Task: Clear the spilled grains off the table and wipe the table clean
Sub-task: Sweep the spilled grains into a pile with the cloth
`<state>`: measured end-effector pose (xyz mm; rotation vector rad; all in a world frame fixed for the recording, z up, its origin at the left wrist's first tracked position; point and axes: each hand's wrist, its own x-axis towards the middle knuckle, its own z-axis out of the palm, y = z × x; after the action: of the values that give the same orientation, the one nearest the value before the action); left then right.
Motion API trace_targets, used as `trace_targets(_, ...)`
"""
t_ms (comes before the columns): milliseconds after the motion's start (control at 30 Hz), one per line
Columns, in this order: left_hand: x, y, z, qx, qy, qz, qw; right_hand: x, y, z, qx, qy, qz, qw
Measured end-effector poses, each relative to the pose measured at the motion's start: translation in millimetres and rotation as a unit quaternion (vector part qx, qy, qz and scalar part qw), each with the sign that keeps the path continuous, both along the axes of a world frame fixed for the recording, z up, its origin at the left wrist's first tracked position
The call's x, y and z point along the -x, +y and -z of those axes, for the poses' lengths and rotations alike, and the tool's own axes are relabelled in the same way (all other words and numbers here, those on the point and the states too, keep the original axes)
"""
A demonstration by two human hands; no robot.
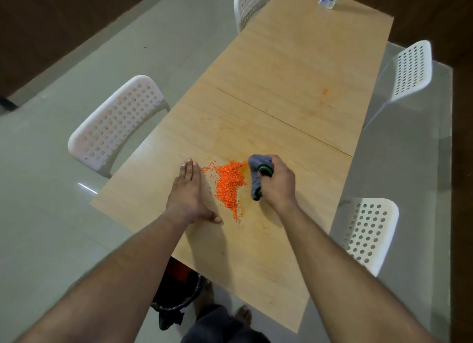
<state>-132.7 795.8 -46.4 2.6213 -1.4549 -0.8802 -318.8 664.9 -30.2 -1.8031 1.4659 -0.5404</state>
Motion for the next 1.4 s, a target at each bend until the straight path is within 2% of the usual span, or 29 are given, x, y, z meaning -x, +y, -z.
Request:
trace_targets(167,-2.6,-0.8,7.4,-0.007,-0.004,-0.009,1.0,-20.5,-52.7,10.6,0.006,0.075,-0.003,0.997)
trace_targets(333,-5.3,1.4,8.8,0.012,0.027,-0.028,0.999,-58.1,-53.9,3.3,0.02,0.13,-0.101,0.986)
trace_targets(500,-1.4,4.5,7.1,0.017,0.024,-0.047,0.998,-70.0,-28.0,2.6,-0.021,0.123,-0.214,0.969)
trace_targets(700,14.0,23.7,2.3,0.005,-0.006,-0.121,0.993,-57.3,-17.0,-3.8,-0.092,0.088,-0.363,0.923)
trace_targets(800,13.0,33.0,5.4,-0.009,-0.013,-0.151,0.988,-53.0,-33.6,-14.8,-0.103,0.039,-0.324,0.94)
trace_targets(867,11.6,36.4,7.4,-0.012,-0.007,-0.159,0.987,-59.7,-53.5,-16.5,-0.073,0.025,-0.281,0.957)
trace_targets(1033,10.9,36.3,12.3,0.006,0.007,-0.176,0.984,-98.2,-82.6,-5.1,-0.02,0.084,-0.276,0.957)
trace_targets(1200,9.0,39.8,18.9,0.029,0.018,-0.189,0.981,-122.7,-60.8,5.6,0.016,0.114,-0.351,0.929)
trace_targets(1400,16.3,43.3,15.1,0.032,0.016,-0.207,0.978,-117.3,-22.6,11.8,0.023,0.134,-0.48,0.867)
